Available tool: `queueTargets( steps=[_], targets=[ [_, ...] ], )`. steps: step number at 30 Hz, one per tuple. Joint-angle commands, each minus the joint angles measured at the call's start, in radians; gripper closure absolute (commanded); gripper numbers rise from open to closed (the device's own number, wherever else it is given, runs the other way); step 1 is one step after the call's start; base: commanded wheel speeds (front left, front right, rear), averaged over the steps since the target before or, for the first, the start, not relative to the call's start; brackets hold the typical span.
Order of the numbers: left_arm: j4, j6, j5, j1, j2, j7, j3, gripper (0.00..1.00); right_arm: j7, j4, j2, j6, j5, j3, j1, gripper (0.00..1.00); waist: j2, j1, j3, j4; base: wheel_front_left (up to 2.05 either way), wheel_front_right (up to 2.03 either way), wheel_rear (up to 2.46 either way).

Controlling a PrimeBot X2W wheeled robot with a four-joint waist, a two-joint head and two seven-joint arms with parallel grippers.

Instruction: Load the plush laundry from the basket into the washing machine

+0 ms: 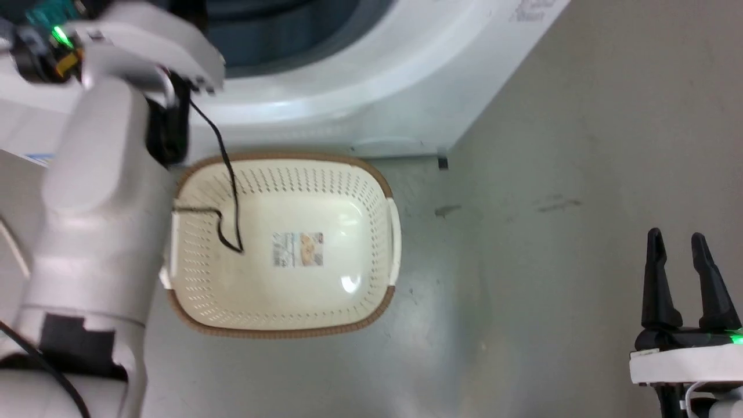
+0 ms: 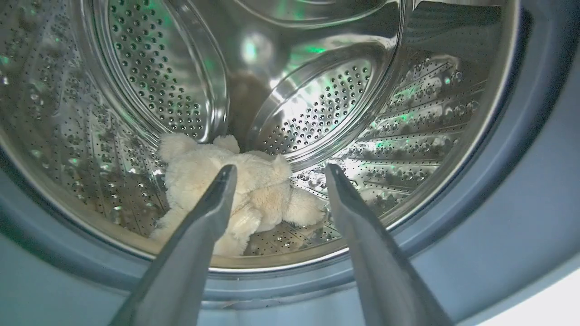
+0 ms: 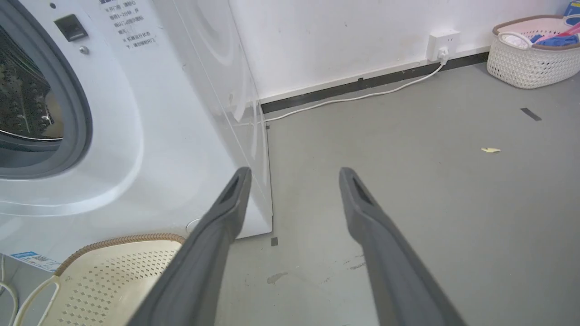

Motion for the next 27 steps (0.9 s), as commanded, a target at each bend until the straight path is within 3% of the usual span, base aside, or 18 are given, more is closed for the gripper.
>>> queueTargets(
  steps=[1, 27],
  targets=[
    [-0.018, 0.01, -0.006, 0.06, -0.014, -0.006, 0.003, 0.0, -0.004, 0.012, 0.0, -0.001, -0.011, -0.003, 0.01, 0.0, 0.0, 0.0001, -0.075, 0.034, 0.0, 0.0, 0.0],
    [-0.348, 0.054, -0.015, 0.635, -0.071, -0.007, 0.105, 0.0, -0.004, 0.04, 0.0, -0.001, -0.133, 0.045, 0.154, 0.0, 0.0, 0.0001, -0.421, 0.131, 0.0, 0.0, 0.0]
  ],
)
